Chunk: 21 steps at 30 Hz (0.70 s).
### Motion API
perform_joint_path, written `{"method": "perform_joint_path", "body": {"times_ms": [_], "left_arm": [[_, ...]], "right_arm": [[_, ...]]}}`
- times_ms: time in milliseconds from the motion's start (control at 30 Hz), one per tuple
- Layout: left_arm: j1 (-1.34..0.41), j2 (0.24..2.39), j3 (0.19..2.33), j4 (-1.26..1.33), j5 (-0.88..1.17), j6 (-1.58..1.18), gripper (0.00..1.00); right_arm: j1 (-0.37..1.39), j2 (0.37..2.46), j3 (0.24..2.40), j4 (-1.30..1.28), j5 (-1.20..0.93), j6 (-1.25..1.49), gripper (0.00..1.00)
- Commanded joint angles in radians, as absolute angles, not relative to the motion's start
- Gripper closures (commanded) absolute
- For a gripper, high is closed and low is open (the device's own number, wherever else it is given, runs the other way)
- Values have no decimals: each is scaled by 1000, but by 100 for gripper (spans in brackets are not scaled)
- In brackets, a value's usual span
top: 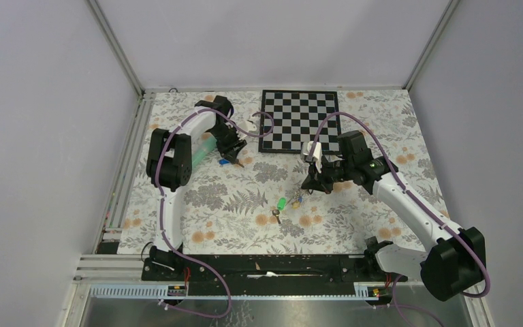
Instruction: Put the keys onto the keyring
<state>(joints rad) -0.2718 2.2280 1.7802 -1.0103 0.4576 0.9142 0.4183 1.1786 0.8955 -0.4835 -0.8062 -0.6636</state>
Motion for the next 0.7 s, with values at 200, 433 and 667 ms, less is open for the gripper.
{"method": "perform_joint_path", "body": {"times_ms": [200,433,667], "left_arm": [[-279,2240,1803,-1028,517,927,64],[-279,2240,1807,-1028,495,928,73],[-279,2230,1811,-1028,478,930,81]], "right_arm": [[408,1173,888,-441,-844,-654,100],[404,1175,885,-438,-845,-651,100],[402,1179,884,-437,-848,-649,100]]}}
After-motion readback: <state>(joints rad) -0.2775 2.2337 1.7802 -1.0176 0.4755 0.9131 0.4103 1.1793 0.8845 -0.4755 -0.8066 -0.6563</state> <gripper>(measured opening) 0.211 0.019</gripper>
